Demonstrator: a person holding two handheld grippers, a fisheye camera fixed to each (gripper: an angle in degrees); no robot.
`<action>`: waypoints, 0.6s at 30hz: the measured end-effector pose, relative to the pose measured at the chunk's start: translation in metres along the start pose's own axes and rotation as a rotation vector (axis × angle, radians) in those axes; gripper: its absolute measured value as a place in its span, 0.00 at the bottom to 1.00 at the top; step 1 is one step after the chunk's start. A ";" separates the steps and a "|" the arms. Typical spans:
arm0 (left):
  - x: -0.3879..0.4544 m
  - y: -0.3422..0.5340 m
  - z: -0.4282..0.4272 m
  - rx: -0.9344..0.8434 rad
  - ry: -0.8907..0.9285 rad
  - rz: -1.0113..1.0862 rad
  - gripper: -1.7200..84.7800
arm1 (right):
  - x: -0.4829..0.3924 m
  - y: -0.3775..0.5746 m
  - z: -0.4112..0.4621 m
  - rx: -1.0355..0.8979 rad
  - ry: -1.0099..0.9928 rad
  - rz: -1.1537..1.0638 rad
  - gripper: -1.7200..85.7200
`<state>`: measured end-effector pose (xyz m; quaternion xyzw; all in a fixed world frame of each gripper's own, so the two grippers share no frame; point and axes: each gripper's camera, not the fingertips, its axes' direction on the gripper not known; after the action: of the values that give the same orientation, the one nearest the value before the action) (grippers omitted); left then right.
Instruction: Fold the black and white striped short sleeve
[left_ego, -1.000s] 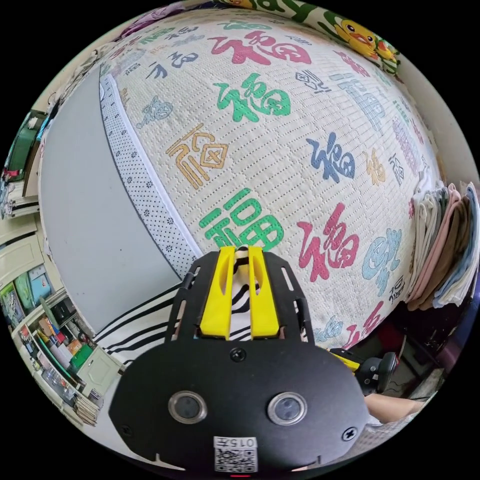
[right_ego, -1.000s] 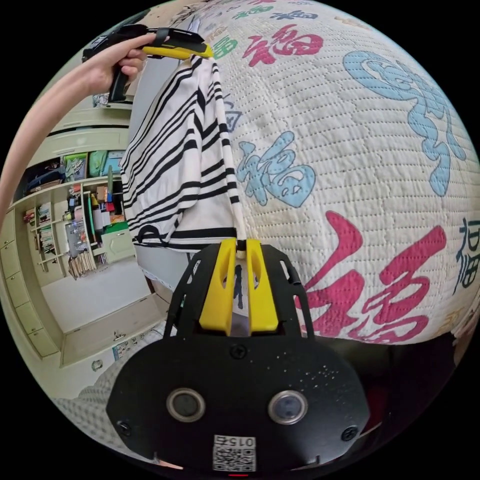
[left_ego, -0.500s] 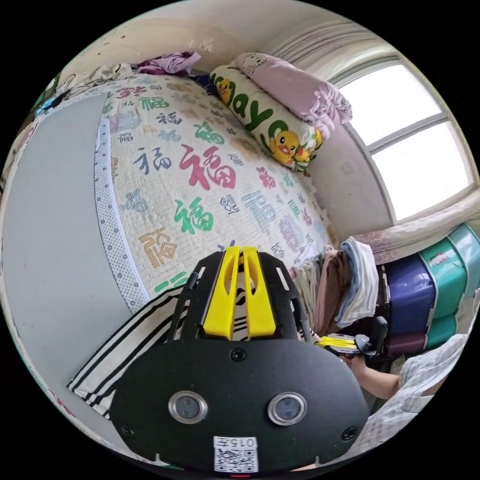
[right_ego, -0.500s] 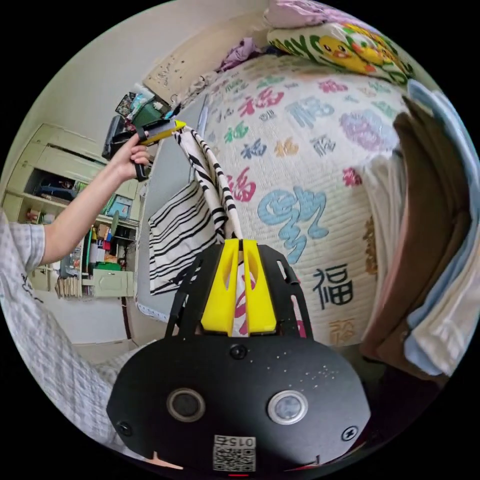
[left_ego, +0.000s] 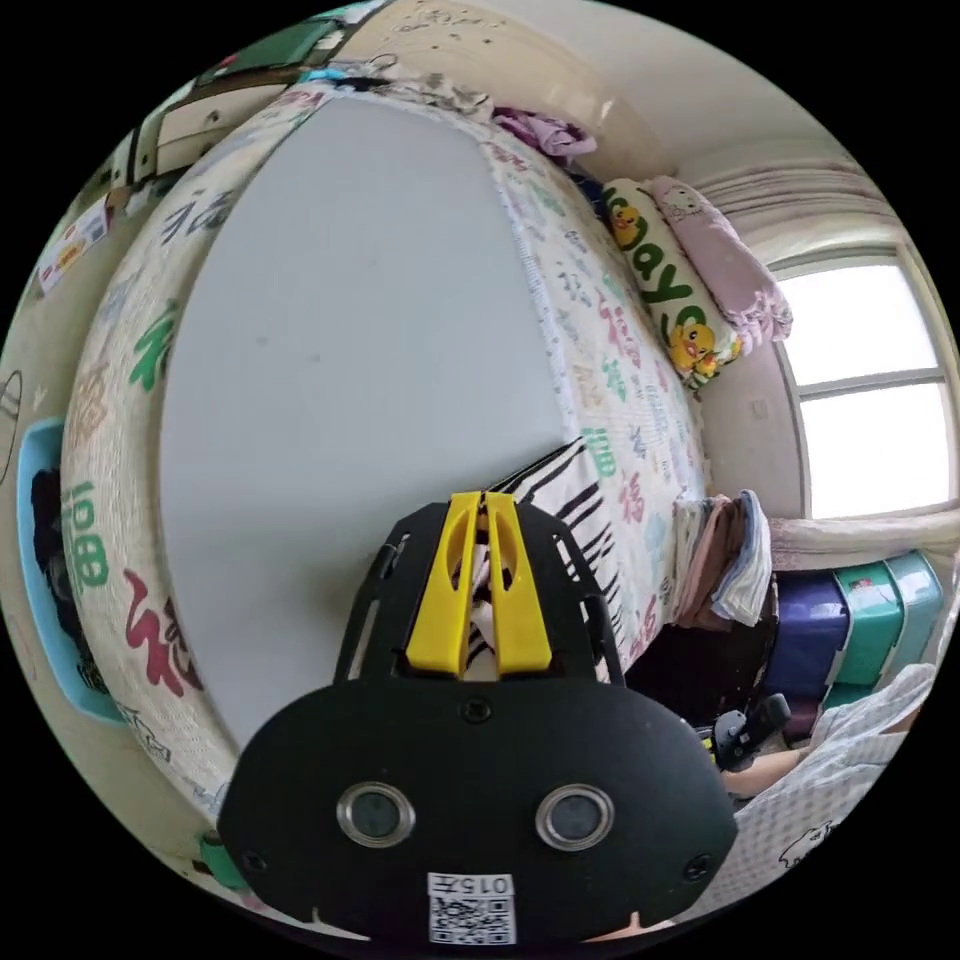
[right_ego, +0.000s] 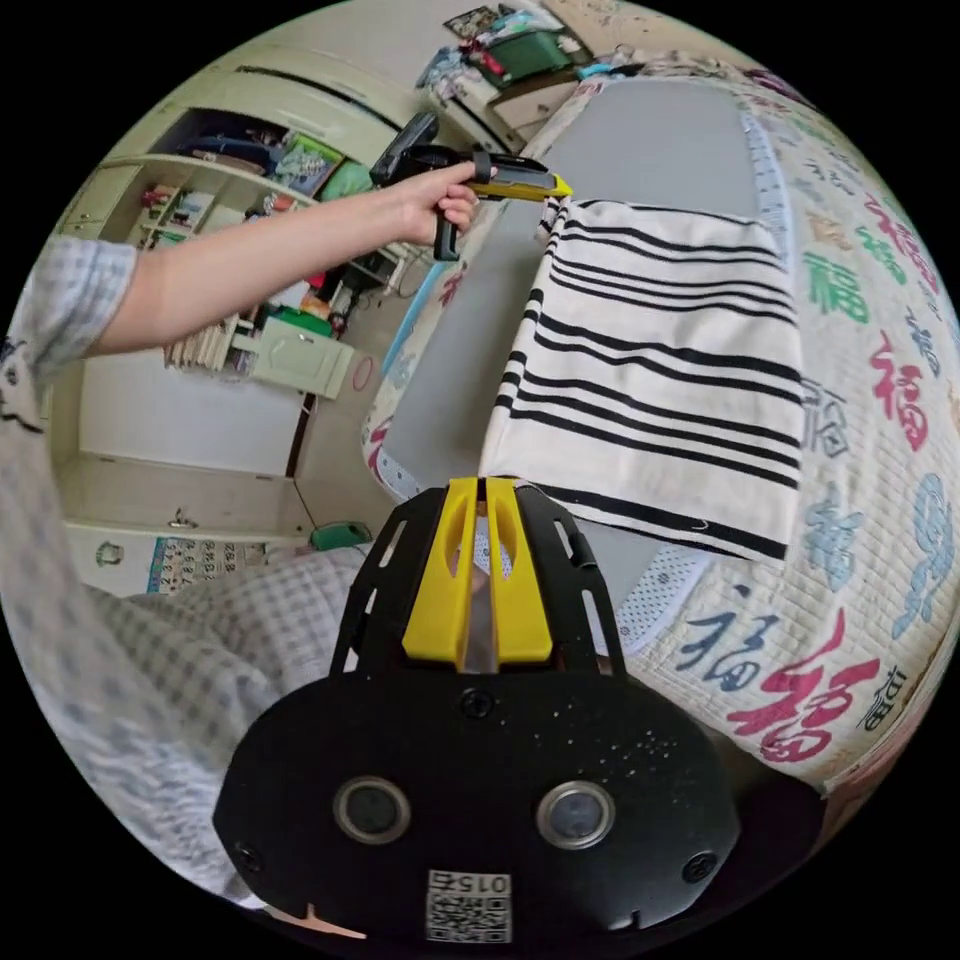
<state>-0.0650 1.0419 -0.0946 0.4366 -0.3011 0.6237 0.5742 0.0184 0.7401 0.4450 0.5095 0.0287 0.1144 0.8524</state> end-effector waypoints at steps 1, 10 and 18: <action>-0.023 0.010 0.004 0.057 0.042 -0.074 0.04 | -0.002 -0.011 0.019 -0.061 0.013 0.005 0.02; -0.081 0.035 0.074 0.056 0.301 -0.160 0.11 | -0.007 -0.055 0.031 -0.184 0.061 0.039 0.03; -0.052 0.024 0.120 0.042 0.021 0.007 0.03 | -0.028 -0.091 0.026 -0.211 0.137 -0.035 0.03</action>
<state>-0.0670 0.9089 -0.0855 0.4412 -0.2835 0.6362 0.5659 0.0111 0.6698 0.3758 0.4073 0.0836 0.1367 0.8991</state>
